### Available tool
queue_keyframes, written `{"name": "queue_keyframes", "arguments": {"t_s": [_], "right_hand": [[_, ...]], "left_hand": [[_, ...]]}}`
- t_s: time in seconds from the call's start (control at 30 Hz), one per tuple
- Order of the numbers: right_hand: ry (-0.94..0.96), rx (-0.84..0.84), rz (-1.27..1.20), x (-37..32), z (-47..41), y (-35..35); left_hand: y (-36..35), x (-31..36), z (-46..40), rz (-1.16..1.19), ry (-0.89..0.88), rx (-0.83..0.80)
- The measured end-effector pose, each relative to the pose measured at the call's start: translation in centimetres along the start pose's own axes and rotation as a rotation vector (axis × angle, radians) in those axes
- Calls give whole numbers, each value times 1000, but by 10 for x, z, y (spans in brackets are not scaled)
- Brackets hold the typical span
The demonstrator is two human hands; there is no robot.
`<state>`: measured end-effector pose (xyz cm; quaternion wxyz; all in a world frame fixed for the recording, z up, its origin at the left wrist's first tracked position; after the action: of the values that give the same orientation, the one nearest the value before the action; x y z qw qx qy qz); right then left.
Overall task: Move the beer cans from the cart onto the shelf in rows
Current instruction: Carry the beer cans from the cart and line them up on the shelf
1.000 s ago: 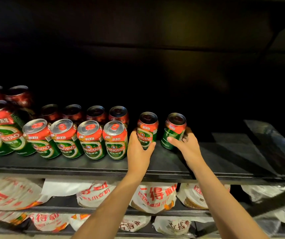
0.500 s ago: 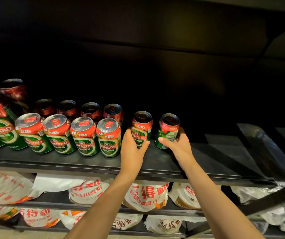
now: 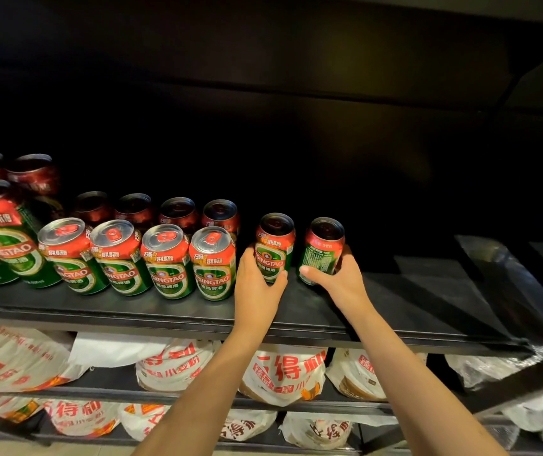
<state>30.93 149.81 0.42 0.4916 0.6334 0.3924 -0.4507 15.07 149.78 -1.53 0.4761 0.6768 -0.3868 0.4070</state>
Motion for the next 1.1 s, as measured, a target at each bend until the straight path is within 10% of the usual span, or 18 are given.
{"name": "queue_keyframes", "arguments": {"t_s": [1.1], "right_hand": [[64, -8, 179, -2, 5, -3]], "left_hand": [[-1, 1, 1, -64, 9, 4]]}}
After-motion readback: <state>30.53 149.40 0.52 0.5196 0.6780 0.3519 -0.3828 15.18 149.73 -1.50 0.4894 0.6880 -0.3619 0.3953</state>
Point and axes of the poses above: each hand's wrist, its own z-axis away from the middle knuckle, its own y-axis out of the back of the hand, x = y × z, the point moved 1 cm from there along -z, towards the middle knuckle, and after that the axes turned 4 degrees about y, right-handed, at the moved point
